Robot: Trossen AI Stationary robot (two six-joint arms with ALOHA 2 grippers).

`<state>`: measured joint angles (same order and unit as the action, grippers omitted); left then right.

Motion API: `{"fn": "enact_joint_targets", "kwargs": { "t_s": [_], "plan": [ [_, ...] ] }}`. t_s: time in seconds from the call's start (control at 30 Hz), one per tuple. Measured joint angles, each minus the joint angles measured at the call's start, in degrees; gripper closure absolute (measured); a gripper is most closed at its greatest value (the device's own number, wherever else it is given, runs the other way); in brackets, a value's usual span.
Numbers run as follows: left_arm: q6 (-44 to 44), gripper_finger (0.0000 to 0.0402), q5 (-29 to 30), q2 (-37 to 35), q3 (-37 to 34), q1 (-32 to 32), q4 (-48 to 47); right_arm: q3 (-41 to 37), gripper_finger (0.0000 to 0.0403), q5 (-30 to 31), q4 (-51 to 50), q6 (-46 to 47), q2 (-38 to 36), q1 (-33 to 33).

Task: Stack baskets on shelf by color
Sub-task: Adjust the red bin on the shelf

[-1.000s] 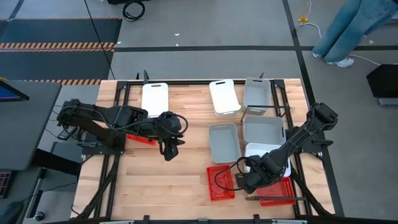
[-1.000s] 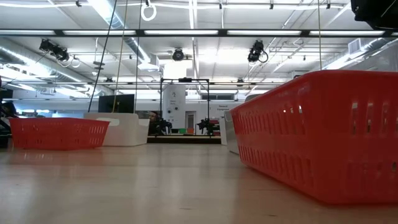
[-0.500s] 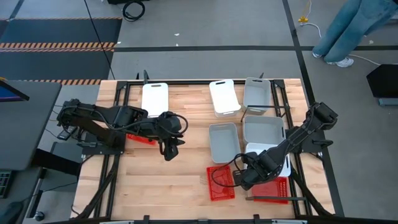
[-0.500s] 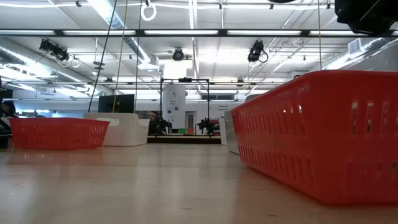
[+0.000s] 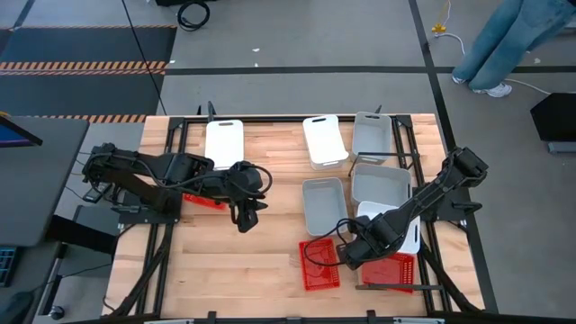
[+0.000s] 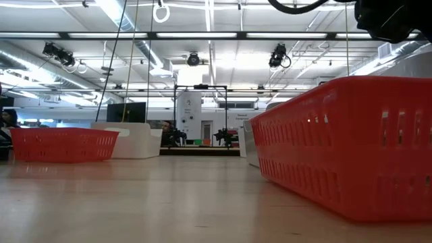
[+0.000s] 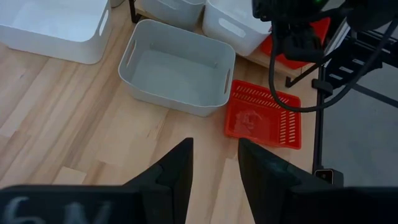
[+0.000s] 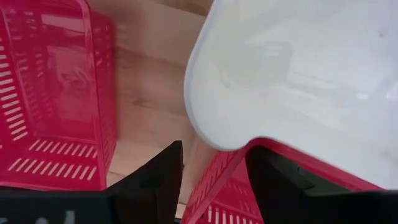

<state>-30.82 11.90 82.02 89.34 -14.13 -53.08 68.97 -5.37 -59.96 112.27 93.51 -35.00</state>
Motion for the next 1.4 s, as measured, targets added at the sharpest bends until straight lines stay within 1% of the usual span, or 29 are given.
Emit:
{"fn": "enact_joint_targets", "kwargs": {
  "t_s": [0.17, 0.27, 0.4, 0.57, 0.67, 0.8, 0.87, 1.0, 1.13, 1.3, 1.4],
  "plan": [
    [-0.01, 0.0269, 0.0, 0.0, 0.0, 0.0, 0.0, 0.28, 0.0223, -4.34, 1.13, -3.15, 0.0, -0.12],
    [-0.01, 0.0269, 0.0, 0.0, 0.0, 0.01, 0.0, 2.14, 0.0223, -4.78, 0.59, -5.46, 0.0, -0.17],
    [-0.01, 0.0269, -0.02, 0.02, 0.0, 0.02, 0.0, 6.23, 0.0223, -3.99, -5.06, -8.21, -0.02, -0.11],
    [0.02, 0.0269, 0.0, 0.02, 0.0, 0.0, 0.02, 12.62, 0.0223, -4.05, -16.79, -9.96, -0.09, -0.28],
    [0.02, 0.0269, 0.0, 0.02, 0.0, 0.0, 0.02, 14.51, 0.0223, -6.89, -23.09, -9.13, -0.11, -1.58],
    [0.02, 0.0269, 0.0, 0.02, 0.0, 0.02, 0.02, 13.65, 0.0223, -12.04, -24.24, -8.68, -0.17, -3.98],
    [-0.01, 0.0269, 0.0, 0.02, 0.0, 0.0, 0.02, 12.63, 0.0223, -13.3, -23.35, -6.95, -0.17, -5.24],
    [-0.03, 0.0269, -0.01, 0.02, 0.0, 0.0, 0.02, 11.87, 0.0223, -13.79, -21.08, -3.98, -0.09, -8.0],
    [0.02, 0.0269, 0.0, 0.02, 0.0, 0.01, 0.02, 11.87, 0.0223, -13.85, -19.33, 1.14, -0.09, -10.38],
    [0.04, 0.0269, 0.0, 0.02, 0.0, 0.01, 0.13, 10.14, 0.0223, -12.49, -19.13, 11.29, -0.09, -13.32],
    [0.09, 0.0269, 0.0, 0.04, 0.0, 0.02, 0.15, 7.63, 0.0226, -12.53, -15.66, 16.26, -0.07, -14.39]
  ]
}}
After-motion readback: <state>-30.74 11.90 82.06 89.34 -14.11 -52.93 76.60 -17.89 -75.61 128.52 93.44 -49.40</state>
